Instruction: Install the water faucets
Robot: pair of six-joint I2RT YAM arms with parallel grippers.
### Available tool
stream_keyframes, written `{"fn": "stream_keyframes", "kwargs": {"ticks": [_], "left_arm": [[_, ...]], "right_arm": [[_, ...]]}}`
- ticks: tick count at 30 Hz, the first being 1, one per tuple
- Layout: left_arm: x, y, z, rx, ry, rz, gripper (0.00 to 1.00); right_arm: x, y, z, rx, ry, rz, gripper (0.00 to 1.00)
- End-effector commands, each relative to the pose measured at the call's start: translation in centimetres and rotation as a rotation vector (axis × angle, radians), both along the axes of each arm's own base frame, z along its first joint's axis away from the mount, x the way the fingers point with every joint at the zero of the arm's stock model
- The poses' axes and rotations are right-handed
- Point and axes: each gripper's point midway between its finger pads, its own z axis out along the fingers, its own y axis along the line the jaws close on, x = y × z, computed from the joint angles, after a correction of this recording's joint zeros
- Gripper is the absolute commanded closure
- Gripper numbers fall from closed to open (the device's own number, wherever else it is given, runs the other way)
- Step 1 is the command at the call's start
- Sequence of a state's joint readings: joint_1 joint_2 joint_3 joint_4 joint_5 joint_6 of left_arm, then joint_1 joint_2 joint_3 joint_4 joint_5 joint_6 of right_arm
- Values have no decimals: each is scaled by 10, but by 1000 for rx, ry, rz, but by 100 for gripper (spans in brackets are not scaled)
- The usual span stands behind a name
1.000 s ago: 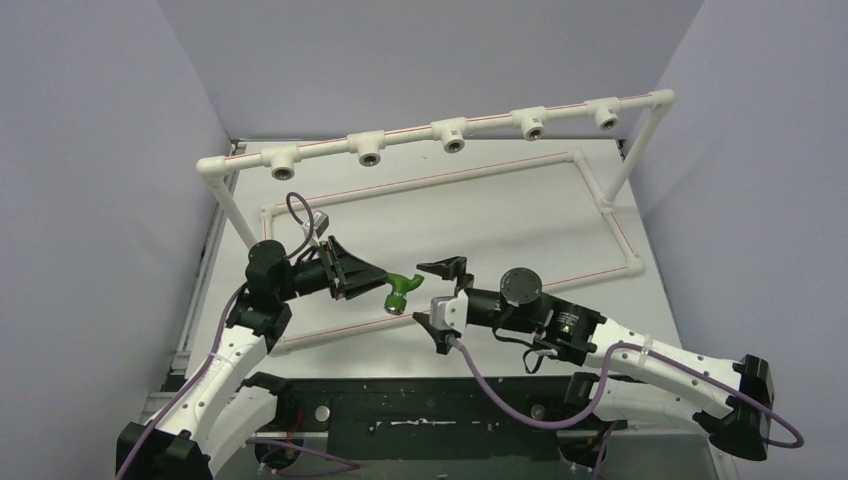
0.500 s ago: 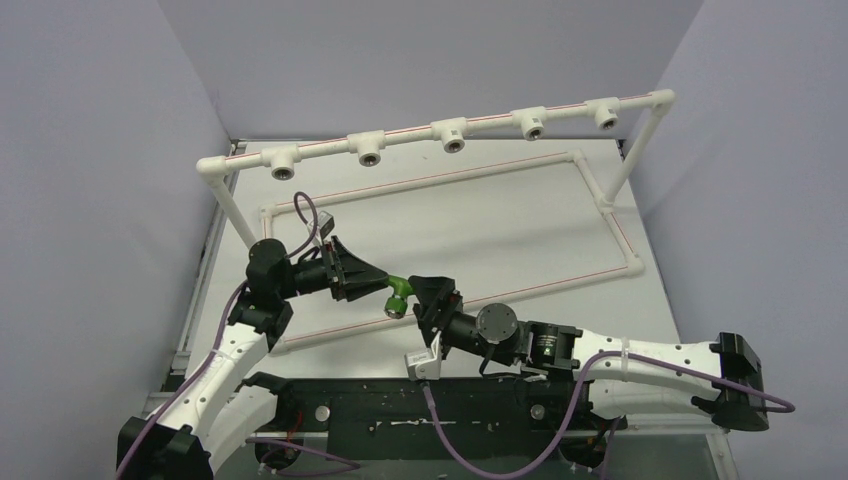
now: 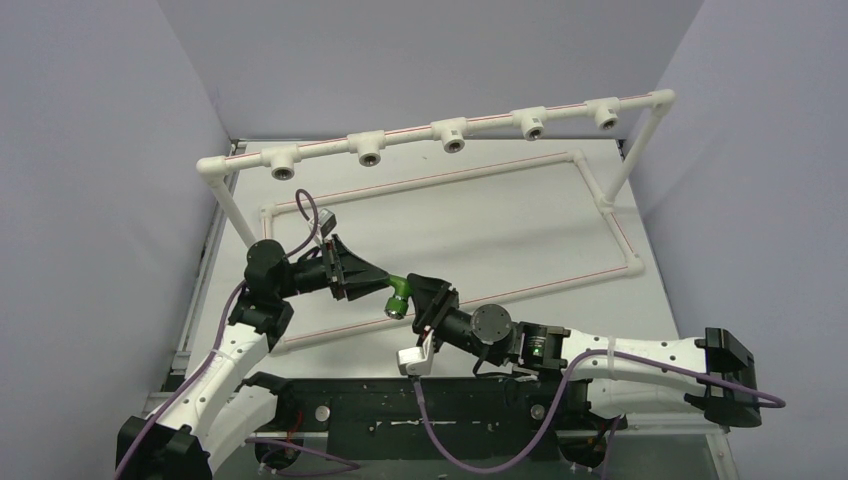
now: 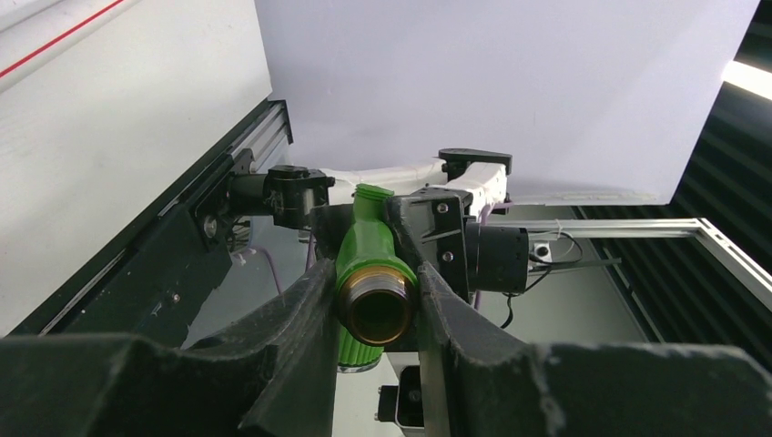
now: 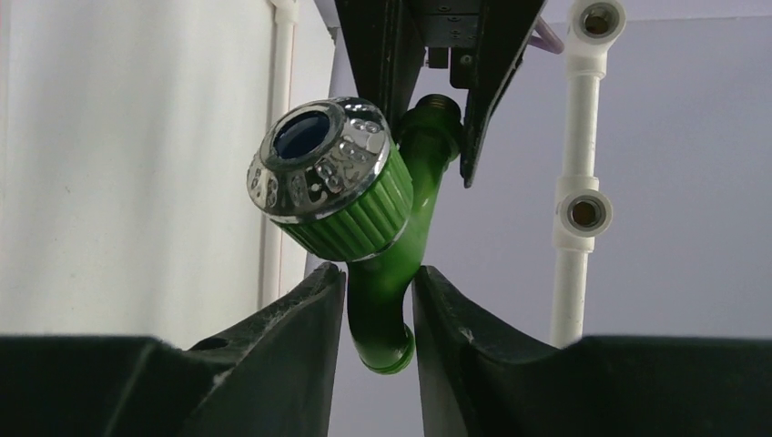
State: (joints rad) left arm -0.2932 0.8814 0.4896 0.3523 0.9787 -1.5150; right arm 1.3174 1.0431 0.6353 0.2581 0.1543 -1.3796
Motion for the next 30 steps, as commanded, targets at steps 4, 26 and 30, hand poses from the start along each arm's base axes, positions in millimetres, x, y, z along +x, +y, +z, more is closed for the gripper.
{"fn": "stream_keyframes", "kwargs": {"ticks": [4, 26, 30], "left_arm": [[-7, -2, 20, -42, -83, -43, 100], [0, 2, 30, 39, -257, -1, 28], [4, 5, 28, 93, -318, 16, 23]], "right_arm": [[6, 3, 23, 89, -25, -42, 90], [-5, -26, 33, 261, 306, -83, 100], [-5, -33, 28, 285, 479, -137, 100]]}}
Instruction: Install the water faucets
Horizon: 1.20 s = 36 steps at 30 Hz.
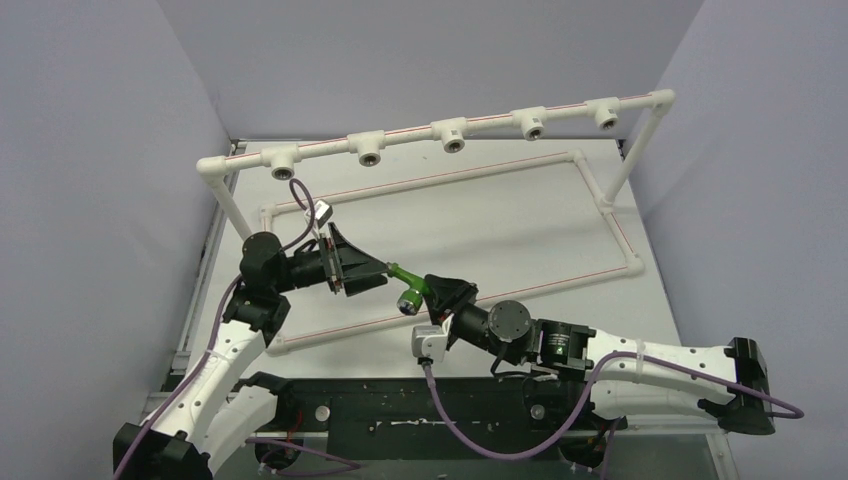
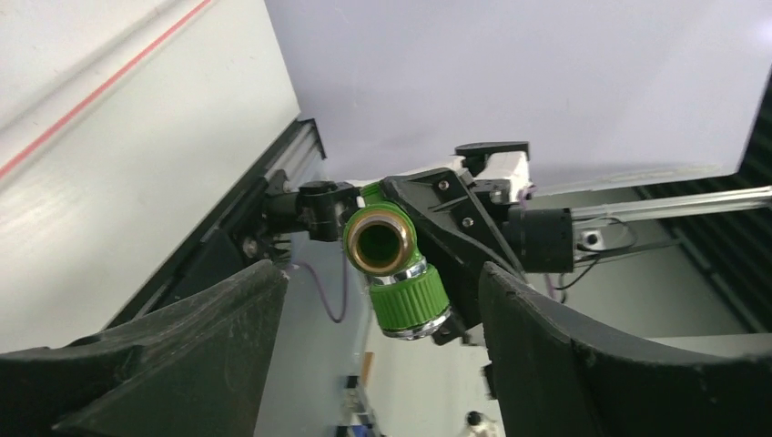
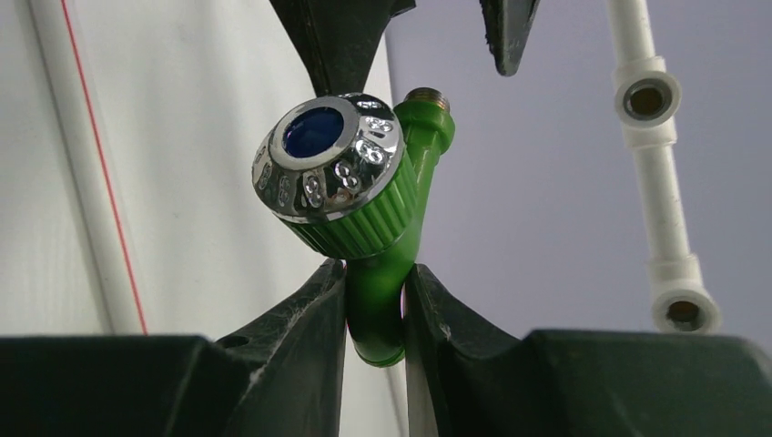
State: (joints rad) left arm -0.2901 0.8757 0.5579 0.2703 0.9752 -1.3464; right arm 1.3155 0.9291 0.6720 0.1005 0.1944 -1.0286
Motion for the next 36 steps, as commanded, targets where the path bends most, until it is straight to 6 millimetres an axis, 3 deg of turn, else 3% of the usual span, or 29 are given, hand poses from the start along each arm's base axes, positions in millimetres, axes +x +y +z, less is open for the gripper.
{"fn": "stream_keyframes", "kwargs": {"ticks": [1, 10, 23, 26, 36], "left_arm": [[1, 5, 18, 54, -181, 18, 22], [0, 11, 5, 183, -311, 21, 20], [-15, 15, -1, 247, -513, -47, 20], [-18, 13, -3, 216, -537, -73, 20], [-28, 3, 21, 34, -605, -96, 20]], "right_arm": [[-2, -9, 18, 132, 234, -61, 100], [8, -27, 16, 361, 679, -90, 100], [15, -25, 29, 611, 1287, -39, 100], [6, -18, 34, 638, 1442, 38, 100], [-16, -1, 67, 712, 1601, 310, 100]]}}
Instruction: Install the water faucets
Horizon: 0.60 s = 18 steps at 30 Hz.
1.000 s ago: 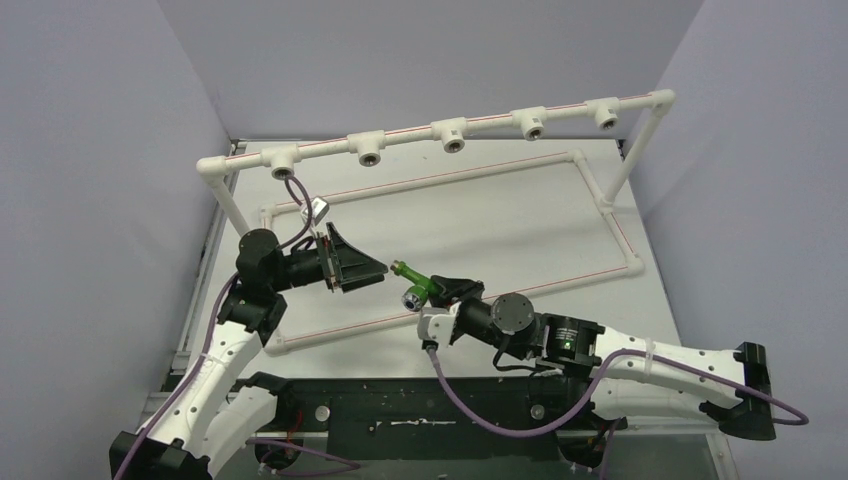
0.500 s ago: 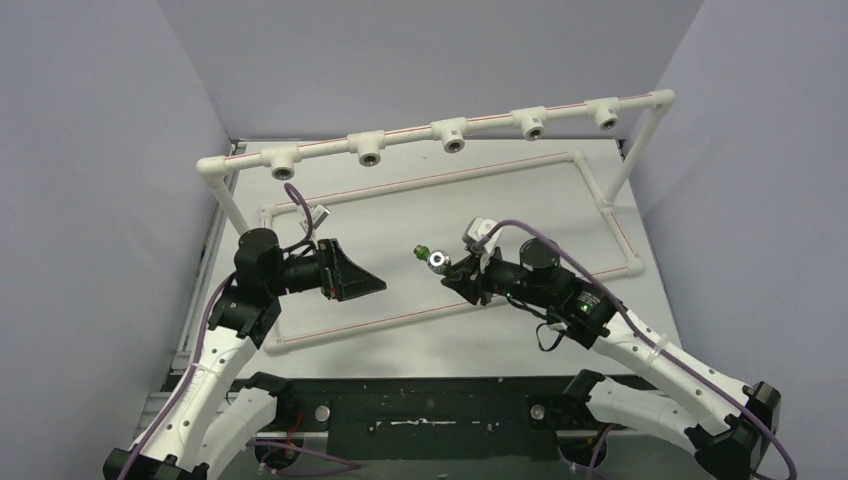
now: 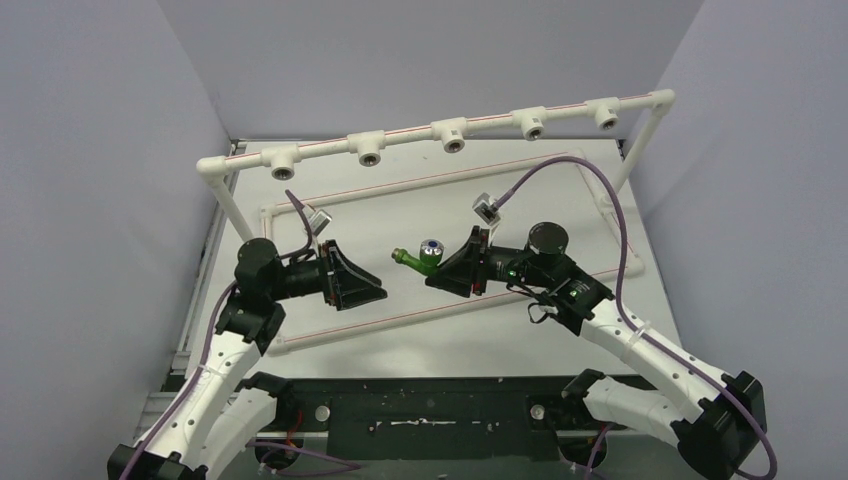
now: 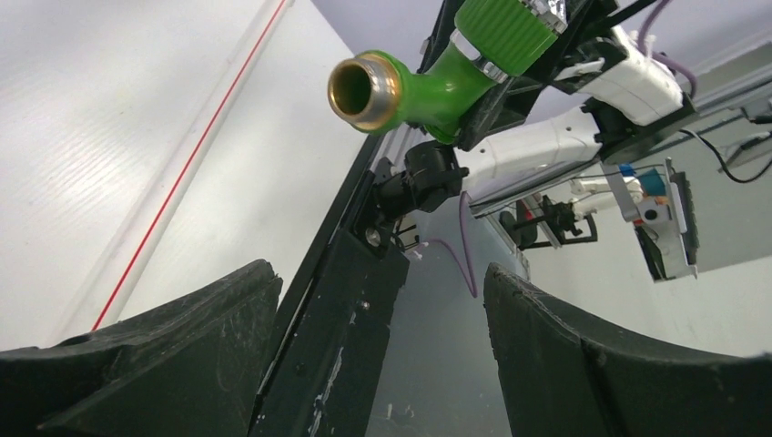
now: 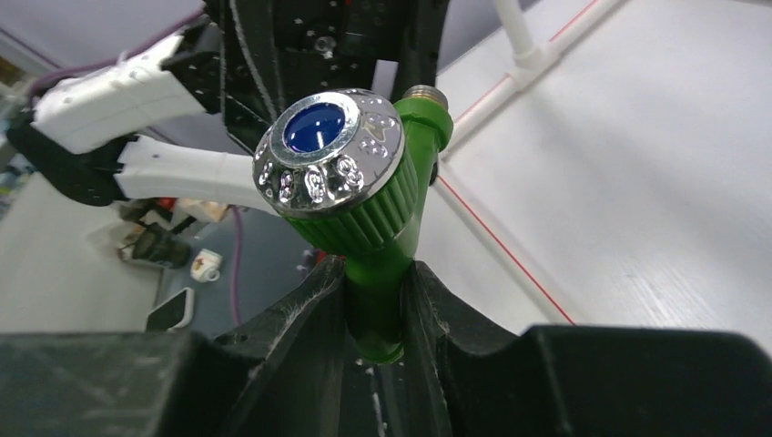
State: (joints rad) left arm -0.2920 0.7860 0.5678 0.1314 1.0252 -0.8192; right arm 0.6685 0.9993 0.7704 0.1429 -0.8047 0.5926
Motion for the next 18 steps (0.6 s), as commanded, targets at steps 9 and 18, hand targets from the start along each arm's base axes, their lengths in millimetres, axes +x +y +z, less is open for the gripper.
{"fn": "stream_keyframes", "kwargs": {"ticks": [9, 18], "left_arm": [[-22, -5, 74, -250, -164, -98, 21], [-29, -6, 85, -260, -187, -133, 25]], "right_arm": [[-30, 20, 60, 216, 27, 246, 100], [-42, 35, 66, 230, 72, 335, 100]]}}
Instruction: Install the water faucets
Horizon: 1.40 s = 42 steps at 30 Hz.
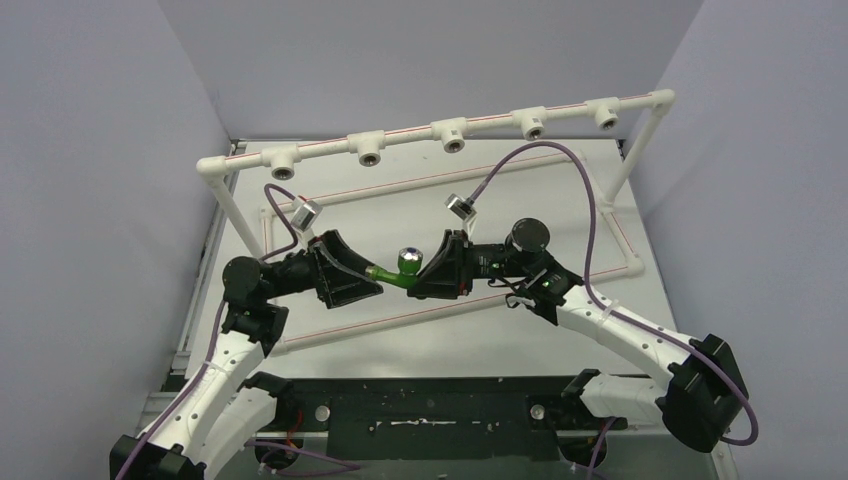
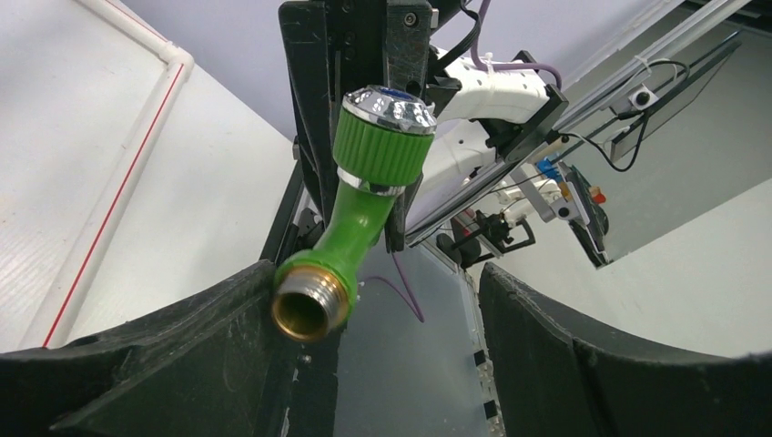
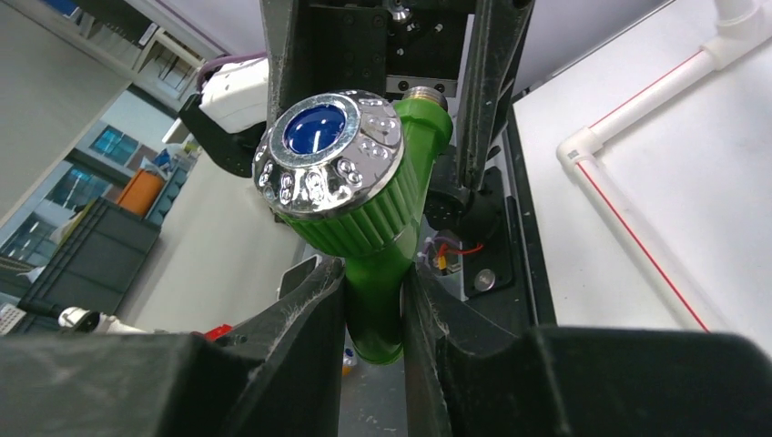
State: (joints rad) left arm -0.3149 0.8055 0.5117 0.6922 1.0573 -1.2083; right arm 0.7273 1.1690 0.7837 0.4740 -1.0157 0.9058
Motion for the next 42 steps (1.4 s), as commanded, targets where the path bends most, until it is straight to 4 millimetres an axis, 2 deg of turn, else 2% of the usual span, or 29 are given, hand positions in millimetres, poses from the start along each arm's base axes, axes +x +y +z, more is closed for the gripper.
{"fn": "stream_keyframes", "kwargs": {"ticks": [1, 15, 24, 27, 28, 29, 30, 32, 35, 37, 39, 42], "left_arm": [[-13, 0, 25, -40, -107, -43, 26], [-17, 0, 26, -43, -116, -50, 38], [-17, 1, 22, -42, -110, -46, 53], [-17, 1, 22, -44, -113, -44, 69], [-18, 1, 22, -45, -118, -46, 79], [-18, 1, 22, -46, -122, -43, 96], [-18, 1, 22, -47, -124, -43, 100], [-19, 1, 21, -48, -130, -43, 100], [-18, 1, 18, -49, -122, -38, 100], [-17, 1, 18, -52, -118, -30, 100], [-15, 1, 19, -57, -112, -16, 100], [-11, 2, 16, -58, -93, 5, 100]], "right_arm": [[-9, 2, 47, 127, -95, 51, 100], [-13, 7, 42, 118, -70, 67, 100], [-15, 7, 40, 114, -55, 70, 100], [-15, 8, 39, 112, -49, 68, 100], [-15, 7, 39, 112, -50, 68, 100], [-15, 7, 38, 112, -51, 68, 100], [-15, 7, 38, 111, -52, 65, 100], [-14, 7, 36, 108, -53, 57, 99], [-14, 5, 37, 111, -68, 37, 87], [-12, 4, 36, 102, -84, 10, 75], [-9, 1, 38, 98, -124, -27, 56], [-4, -4, 41, 94, -194, -103, 41]]}}
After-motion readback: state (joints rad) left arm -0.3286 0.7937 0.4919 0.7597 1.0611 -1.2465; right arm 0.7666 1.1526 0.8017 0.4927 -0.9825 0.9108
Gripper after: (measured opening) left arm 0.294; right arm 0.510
